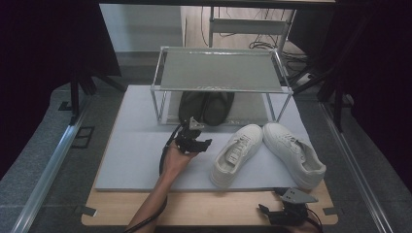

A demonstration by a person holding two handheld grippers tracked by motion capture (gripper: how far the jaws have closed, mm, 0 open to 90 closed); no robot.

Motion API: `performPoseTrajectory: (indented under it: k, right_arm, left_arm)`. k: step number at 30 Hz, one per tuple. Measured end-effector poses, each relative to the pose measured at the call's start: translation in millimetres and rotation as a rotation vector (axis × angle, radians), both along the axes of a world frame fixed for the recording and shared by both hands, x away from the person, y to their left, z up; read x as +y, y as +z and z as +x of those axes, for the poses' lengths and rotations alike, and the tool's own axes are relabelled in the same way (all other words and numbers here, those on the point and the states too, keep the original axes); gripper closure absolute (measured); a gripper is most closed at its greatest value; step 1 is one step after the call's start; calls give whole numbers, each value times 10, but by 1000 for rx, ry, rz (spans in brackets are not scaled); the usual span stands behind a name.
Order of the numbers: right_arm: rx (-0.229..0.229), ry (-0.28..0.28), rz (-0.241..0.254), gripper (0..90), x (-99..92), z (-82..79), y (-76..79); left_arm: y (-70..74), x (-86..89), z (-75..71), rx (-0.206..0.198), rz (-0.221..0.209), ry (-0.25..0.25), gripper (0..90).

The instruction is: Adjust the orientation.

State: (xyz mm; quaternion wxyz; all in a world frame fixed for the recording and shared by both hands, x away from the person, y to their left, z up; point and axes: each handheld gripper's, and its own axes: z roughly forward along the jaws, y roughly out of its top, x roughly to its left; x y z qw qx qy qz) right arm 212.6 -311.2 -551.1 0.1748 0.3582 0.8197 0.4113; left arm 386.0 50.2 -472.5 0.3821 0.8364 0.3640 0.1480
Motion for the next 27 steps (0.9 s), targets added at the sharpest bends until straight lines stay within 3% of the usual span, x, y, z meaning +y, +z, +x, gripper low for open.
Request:
performPoseTrajectory:
  k: [14, 18, 22, 27]
  right_arm:
    - [0, -3, -3, 135, 3, 2, 1]
    - [0, -3, -3, 135, 4, 1, 1]
    - [1, -4, -4, 135, 6, 0, 2]
    - [0, -5, -6, 135, 7, 0, 2]
  left_arm:
    - [47, 250, -280, 28, -32, -5, 213]
    - [28, 336, -383, 32, -39, -1, 181]
    - [10, 450, -495, 45, -73, 3, 175]
    - [-12, 524, -634, 28, -42, 4, 164]
